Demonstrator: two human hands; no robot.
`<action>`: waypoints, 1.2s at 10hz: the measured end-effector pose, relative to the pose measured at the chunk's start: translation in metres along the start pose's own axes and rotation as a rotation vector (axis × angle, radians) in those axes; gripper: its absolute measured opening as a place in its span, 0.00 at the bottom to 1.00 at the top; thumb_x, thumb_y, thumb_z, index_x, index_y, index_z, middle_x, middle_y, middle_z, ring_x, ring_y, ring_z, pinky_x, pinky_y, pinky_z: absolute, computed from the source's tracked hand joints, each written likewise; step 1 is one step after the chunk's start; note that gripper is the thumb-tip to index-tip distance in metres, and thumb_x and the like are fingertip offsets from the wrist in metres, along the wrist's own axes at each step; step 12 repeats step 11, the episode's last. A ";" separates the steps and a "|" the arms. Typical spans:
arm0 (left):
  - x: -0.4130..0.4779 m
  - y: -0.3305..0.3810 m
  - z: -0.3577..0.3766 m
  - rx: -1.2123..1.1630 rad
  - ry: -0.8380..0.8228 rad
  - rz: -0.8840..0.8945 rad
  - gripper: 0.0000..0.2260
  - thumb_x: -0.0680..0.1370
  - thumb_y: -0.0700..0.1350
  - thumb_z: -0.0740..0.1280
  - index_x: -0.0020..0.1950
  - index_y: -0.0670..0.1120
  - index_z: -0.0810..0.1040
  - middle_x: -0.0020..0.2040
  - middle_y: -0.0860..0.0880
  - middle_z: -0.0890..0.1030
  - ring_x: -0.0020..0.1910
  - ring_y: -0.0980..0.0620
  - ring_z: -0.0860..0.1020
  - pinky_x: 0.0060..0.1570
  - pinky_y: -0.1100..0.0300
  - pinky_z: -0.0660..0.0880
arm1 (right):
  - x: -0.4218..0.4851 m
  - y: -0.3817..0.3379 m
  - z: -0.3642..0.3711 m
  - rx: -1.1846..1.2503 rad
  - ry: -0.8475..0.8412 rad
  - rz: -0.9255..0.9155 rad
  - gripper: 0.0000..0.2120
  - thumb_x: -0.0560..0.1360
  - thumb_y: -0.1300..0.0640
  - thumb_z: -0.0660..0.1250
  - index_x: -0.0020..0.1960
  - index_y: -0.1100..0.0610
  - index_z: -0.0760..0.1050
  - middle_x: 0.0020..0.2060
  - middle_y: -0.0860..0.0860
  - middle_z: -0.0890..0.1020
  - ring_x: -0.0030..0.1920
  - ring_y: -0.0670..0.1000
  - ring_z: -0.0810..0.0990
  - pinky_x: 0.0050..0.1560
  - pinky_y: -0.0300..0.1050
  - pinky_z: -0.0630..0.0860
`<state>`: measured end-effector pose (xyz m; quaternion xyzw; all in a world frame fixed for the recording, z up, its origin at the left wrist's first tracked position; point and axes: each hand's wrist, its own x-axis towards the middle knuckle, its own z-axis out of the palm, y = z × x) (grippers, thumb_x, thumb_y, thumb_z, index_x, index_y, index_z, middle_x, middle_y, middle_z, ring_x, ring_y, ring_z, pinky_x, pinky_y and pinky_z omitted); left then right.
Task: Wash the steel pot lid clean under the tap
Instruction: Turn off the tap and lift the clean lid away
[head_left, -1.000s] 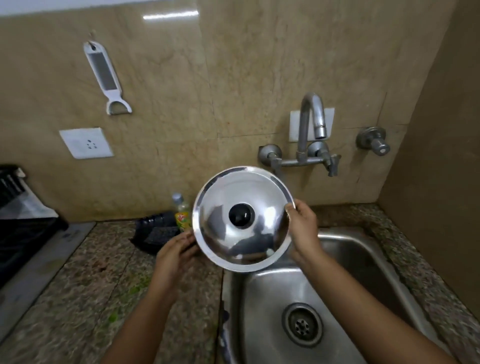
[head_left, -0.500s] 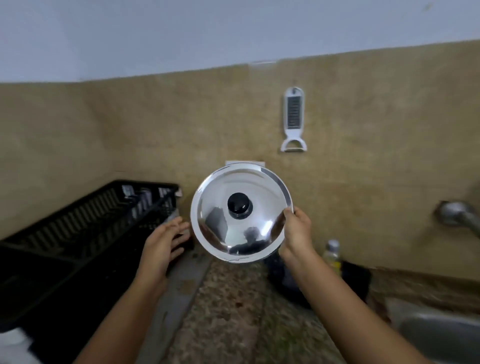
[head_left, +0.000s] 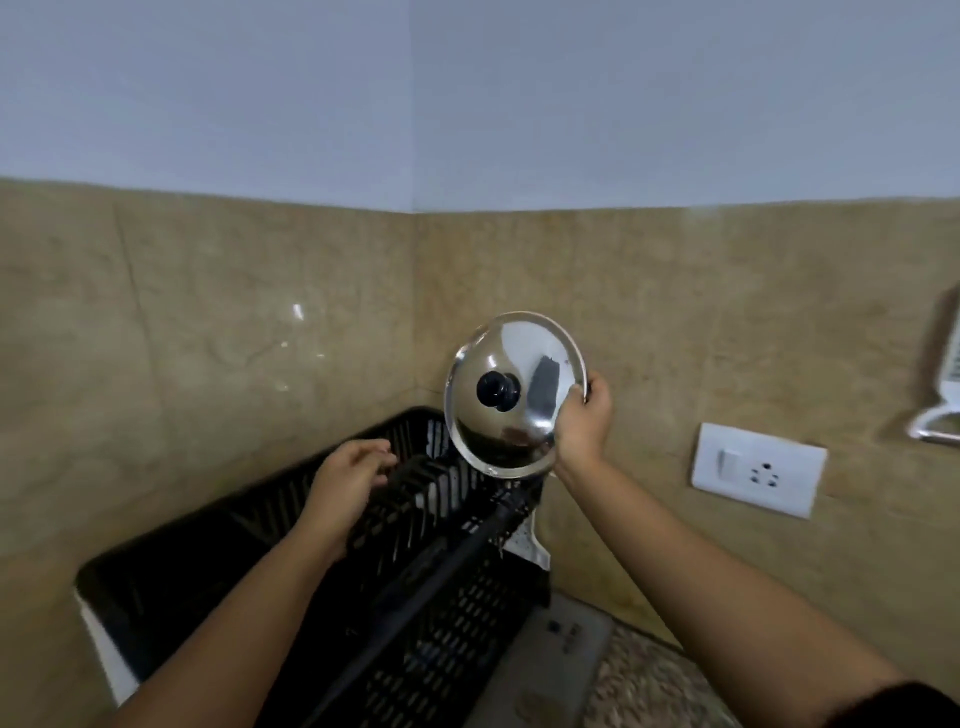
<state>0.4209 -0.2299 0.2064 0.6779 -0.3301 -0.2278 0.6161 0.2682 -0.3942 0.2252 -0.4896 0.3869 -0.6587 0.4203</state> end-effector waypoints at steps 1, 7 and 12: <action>0.010 -0.016 -0.004 0.024 -0.032 -0.054 0.11 0.82 0.42 0.58 0.60 0.43 0.76 0.55 0.46 0.80 0.52 0.49 0.77 0.39 0.65 0.68 | 0.010 0.016 0.032 -0.030 -0.054 -0.051 0.12 0.80 0.65 0.54 0.58 0.62 0.74 0.48 0.53 0.78 0.48 0.50 0.75 0.49 0.41 0.70; 0.018 -0.024 0.002 0.032 -0.159 -0.044 0.07 0.80 0.45 0.60 0.52 0.51 0.77 0.58 0.52 0.80 0.53 0.52 0.79 0.45 0.61 0.71 | 0.046 0.089 0.057 -0.100 -0.235 0.069 0.10 0.80 0.65 0.53 0.55 0.61 0.73 0.34 0.52 0.75 0.30 0.49 0.71 0.25 0.35 0.70; 0.018 -0.013 -0.001 0.021 -0.096 -0.050 0.08 0.80 0.44 0.60 0.56 0.50 0.77 0.56 0.50 0.81 0.53 0.51 0.78 0.42 0.62 0.70 | 0.053 0.067 0.032 -0.145 -0.419 0.152 0.11 0.80 0.55 0.61 0.42 0.57 0.77 0.35 0.52 0.78 0.37 0.53 0.77 0.42 0.48 0.74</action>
